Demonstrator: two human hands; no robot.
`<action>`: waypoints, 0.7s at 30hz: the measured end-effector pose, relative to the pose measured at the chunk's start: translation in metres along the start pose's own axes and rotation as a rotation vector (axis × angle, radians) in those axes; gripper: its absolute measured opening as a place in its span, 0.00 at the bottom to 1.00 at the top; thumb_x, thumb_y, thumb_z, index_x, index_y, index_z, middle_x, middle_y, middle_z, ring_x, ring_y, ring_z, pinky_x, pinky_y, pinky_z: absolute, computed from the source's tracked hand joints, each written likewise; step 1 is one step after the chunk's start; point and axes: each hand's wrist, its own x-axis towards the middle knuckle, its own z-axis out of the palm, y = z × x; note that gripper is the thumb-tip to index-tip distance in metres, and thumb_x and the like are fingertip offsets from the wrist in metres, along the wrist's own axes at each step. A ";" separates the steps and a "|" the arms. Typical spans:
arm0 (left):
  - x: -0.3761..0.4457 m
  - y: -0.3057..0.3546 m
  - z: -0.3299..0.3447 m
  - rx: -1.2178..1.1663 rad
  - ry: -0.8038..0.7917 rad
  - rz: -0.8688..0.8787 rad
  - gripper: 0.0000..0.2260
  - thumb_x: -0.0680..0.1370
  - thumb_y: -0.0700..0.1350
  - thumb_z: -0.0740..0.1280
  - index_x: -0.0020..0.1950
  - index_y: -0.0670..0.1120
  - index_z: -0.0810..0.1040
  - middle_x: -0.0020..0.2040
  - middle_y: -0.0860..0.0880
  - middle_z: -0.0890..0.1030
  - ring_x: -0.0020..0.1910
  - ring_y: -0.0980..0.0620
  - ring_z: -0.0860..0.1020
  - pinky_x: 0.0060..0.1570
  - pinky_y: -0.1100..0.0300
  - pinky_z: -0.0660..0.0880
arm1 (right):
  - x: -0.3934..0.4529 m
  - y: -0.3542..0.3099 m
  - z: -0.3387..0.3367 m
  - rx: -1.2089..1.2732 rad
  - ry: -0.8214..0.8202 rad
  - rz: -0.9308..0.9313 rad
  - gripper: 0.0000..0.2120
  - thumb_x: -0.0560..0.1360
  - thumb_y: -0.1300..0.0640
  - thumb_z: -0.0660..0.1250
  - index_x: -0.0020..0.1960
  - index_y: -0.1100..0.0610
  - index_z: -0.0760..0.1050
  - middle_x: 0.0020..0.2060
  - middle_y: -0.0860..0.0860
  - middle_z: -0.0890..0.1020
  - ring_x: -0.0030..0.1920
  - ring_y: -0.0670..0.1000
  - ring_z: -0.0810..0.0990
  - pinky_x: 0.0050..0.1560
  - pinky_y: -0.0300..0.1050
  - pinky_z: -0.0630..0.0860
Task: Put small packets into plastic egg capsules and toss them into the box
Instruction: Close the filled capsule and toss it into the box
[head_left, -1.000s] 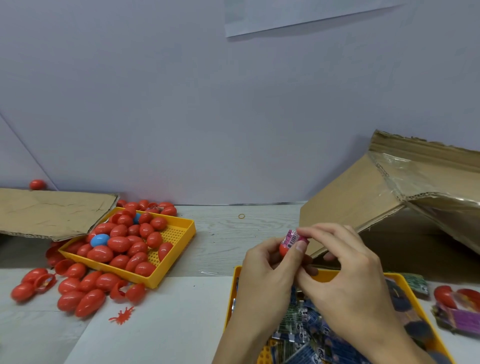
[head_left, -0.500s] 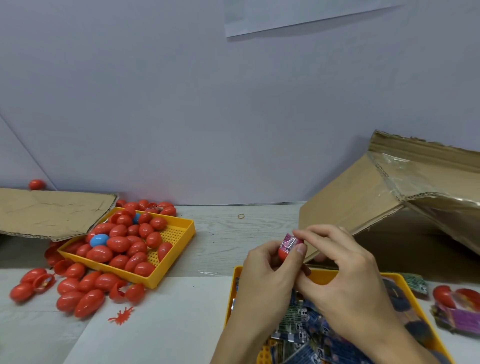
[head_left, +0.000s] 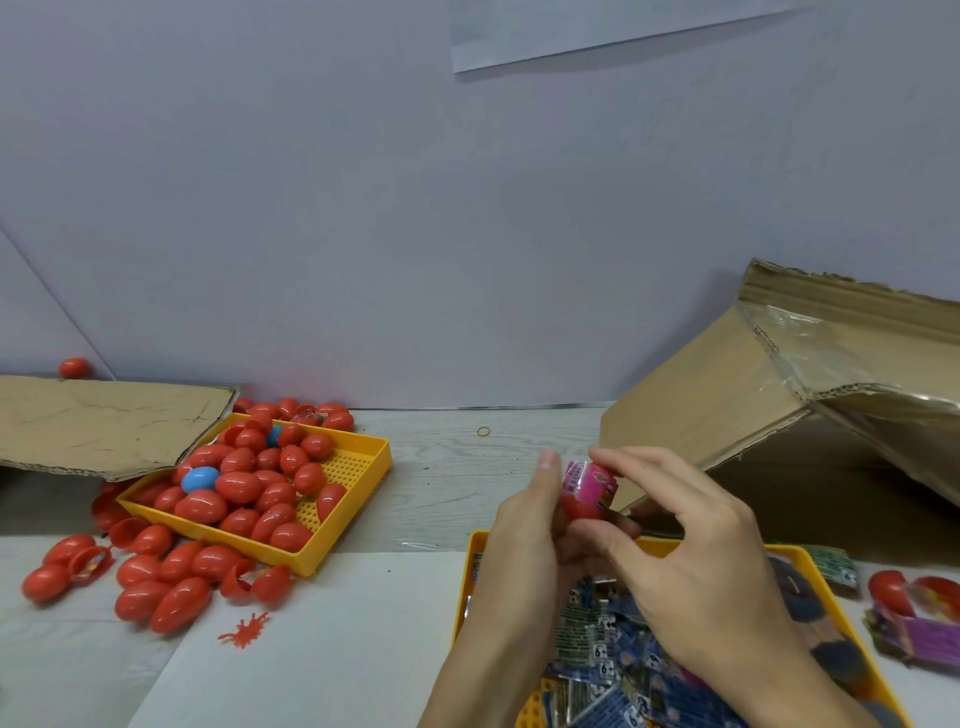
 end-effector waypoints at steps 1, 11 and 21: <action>0.002 -0.001 -0.001 -0.034 0.029 -0.008 0.22 0.82 0.55 0.56 0.48 0.39 0.81 0.35 0.41 0.83 0.36 0.47 0.83 0.34 0.58 0.79 | 0.000 0.000 0.001 0.006 -0.009 0.009 0.25 0.65 0.46 0.73 0.62 0.43 0.76 0.52 0.33 0.76 0.50 0.39 0.76 0.49 0.34 0.76; 0.002 -0.010 0.000 0.029 0.075 -0.003 0.17 0.84 0.50 0.57 0.53 0.38 0.77 0.35 0.46 0.84 0.35 0.50 0.84 0.32 0.60 0.78 | -0.002 0.006 0.003 0.011 -0.008 0.052 0.24 0.69 0.59 0.75 0.63 0.47 0.77 0.53 0.35 0.75 0.51 0.41 0.75 0.52 0.43 0.80; 0.001 -0.009 0.003 0.111 -0.031 0.076 0.17 0.82 0.53 0.59 0.44 0.49 0.85 0.37 0.48 0.84 0.39 0.53 0.83 0.36 0.62 0.78 | -0.002 0.007 0.001 -0.012 -0.034 0.057 0.24 0.70 0.62 0.74 0.63 0.47 0.77 0.53 0.36 0.76 0.52 0.39 0.75 0.53 0.33 0.75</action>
